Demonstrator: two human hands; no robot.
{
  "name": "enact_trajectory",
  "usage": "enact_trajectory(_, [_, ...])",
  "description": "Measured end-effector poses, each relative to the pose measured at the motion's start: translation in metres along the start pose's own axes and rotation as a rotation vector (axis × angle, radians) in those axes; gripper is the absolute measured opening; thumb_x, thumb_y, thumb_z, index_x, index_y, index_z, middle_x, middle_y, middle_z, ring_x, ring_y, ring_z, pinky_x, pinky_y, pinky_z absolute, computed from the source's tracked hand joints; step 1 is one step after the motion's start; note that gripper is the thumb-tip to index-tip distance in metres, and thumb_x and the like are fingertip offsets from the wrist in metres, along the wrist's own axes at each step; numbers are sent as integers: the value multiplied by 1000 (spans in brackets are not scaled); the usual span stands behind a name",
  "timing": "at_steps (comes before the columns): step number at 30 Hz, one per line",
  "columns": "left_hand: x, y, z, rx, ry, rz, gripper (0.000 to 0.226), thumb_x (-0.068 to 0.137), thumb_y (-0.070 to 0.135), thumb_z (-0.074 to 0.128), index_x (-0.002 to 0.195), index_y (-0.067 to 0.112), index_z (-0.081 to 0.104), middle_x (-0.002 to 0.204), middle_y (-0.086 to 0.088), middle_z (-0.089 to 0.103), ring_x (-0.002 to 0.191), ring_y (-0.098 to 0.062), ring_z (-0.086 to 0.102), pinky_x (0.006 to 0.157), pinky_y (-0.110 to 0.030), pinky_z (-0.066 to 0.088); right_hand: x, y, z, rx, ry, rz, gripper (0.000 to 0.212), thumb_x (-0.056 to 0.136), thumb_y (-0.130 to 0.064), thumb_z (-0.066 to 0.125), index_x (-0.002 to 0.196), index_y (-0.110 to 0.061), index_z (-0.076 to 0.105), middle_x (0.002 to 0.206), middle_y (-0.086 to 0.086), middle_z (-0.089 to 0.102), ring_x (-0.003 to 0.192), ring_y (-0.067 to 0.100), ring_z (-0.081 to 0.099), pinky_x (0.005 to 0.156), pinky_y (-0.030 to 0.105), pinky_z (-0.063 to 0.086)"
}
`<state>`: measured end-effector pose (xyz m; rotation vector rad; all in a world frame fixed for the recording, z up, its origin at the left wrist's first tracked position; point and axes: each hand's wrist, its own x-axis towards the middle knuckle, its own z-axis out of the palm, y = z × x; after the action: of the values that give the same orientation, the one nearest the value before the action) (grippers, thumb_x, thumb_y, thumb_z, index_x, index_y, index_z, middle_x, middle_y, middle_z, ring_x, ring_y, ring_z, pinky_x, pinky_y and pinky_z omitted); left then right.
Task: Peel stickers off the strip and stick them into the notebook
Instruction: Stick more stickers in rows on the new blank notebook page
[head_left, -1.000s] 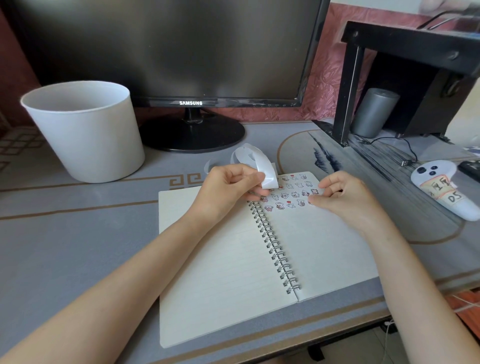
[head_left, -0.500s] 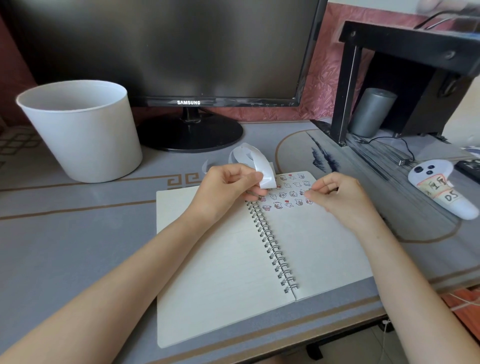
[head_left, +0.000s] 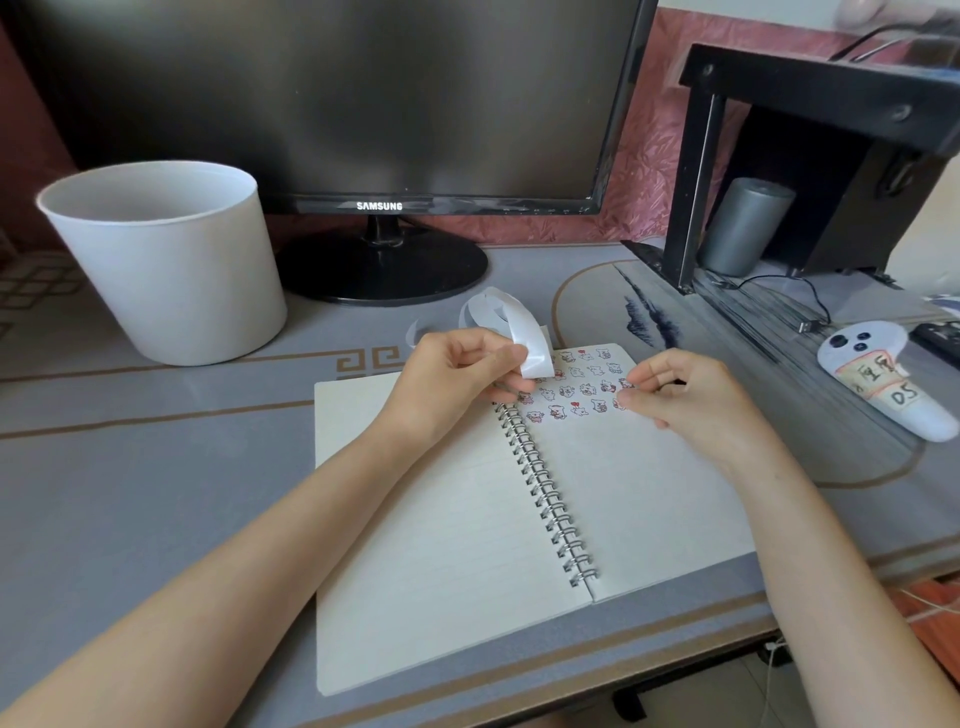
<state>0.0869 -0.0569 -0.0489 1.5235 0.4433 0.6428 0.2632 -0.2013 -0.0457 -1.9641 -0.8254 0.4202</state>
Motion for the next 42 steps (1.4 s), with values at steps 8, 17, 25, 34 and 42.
enact_trajectory(8, [0,0,0,-7,-6,6,13,91,10,60,84,1,66,72,-11,71,68,-12,69,68,-21,56,0,2,-2,26,-37,-11,18,78,-5,74,82,-17,61,82,2,59,61,11,50,46,8,40])
enact_trajectory(17, [-1,1,1,-16,-9,13,15,92,12,59,85,1,66,73,-12,71,68,-12,69,64,-20,55,1,3,-1,1,-4,-59,25,84,3,64,80,-22,60,85,0,58,63,13,50,56,14,42])
enact_trajectory(25, [-1,3,1,-46,-4,42,15,94,9,56,82,1,60,72,-14,67,68,-14,71,60,-21,56,-18,-30,23,-10,18,-542,4,86,-24,67,87,-26,64,84,-18,65,76,3,55,68,23,41])
enact_trajectory(34, [-1,3,1,-45,-26,63,19,95,10,54,87,-5,61,69,-7,68,70,-17,71,63,-23,57,-18,-31,40,-211,71,-669,9,80,-16,73,87,-17,68,77,-26,57,73,0,51,75,6,31])
enact_trajectory(42, [-2,4,2,-53,-33,79,17,94,9,55,80,1,61,66,-7,70,68,-15,71,61,-20,55,-19,-33,38,-176,96,-665,4,79,-10,74,82,-11,71,70,-16,55,63,-1,49,62,5,33])
